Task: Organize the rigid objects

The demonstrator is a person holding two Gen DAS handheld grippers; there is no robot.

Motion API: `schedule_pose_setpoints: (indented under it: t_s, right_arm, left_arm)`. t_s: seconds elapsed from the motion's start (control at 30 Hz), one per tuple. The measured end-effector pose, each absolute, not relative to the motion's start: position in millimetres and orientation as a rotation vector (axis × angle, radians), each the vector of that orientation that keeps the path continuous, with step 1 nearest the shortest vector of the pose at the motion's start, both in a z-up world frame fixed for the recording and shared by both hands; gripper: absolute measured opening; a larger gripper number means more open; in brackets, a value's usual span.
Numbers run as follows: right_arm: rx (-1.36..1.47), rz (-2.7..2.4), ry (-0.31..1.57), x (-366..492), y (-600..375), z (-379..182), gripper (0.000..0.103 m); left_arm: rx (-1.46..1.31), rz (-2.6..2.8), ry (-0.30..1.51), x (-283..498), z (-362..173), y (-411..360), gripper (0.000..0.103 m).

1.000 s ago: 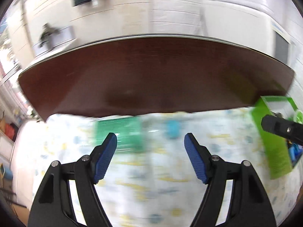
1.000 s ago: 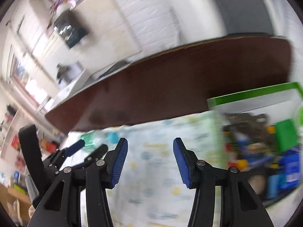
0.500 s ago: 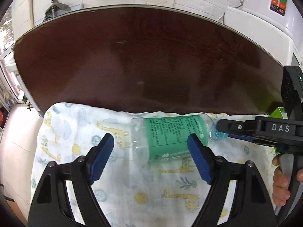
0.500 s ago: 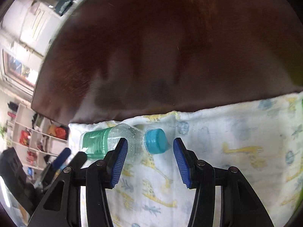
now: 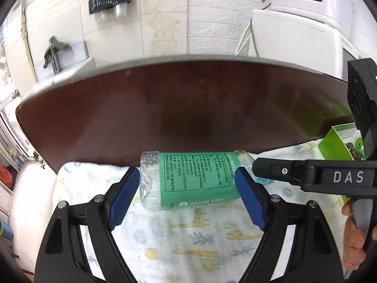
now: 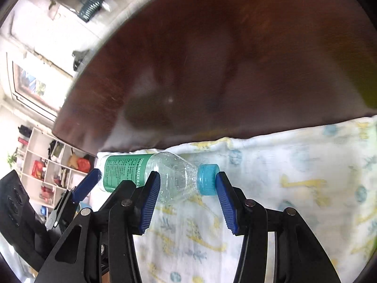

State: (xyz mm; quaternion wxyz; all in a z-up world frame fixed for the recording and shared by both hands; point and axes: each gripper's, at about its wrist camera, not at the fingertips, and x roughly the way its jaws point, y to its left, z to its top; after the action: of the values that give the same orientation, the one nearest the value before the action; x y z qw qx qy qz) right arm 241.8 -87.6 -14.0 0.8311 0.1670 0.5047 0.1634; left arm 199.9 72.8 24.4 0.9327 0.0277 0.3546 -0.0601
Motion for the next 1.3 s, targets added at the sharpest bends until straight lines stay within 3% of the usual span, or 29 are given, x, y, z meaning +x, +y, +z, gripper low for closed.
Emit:
schedule_pose_setpoints:
  t_s: [0.37, 0.7, 0.97, 1.17, 1.3]
  right_arm:
    - [0.398, 0.201, 0.795, 147.7, -219.6, 83.2, 0.052]
    - [0.483, -0.100, 0.738, 95.9, -386.3, 89.4, 0.052]
    - [0.477, -0.208, 0.761, 92.7, -435.6, 61.1, 0.052]
    - [0.340, -0.260, 0.746, 64.5, -419.4, 67.6, 0.052]
    - [0.265, -0.269, 0.711, 33.1, -398.9, 75.6, 0.063]
  left_arm:
    - [0.141, -0.369, 0.578, 157.9, 97.5, -78.9, 0.082]
    - [0.265, -0.584, 0.633, 144.9, 82.3, -259.9, 0.082]
    - [0.394, -0.561, 0.713, 151.1, 45.5, -290.1, 0.083]
    - [0.349, -0.528, 0.721, 139.5, 52.5, -267.5, 0.083]
    - [0.313, -0.531, 0.710, 118.8, 60.5, -254.1, 0.087]
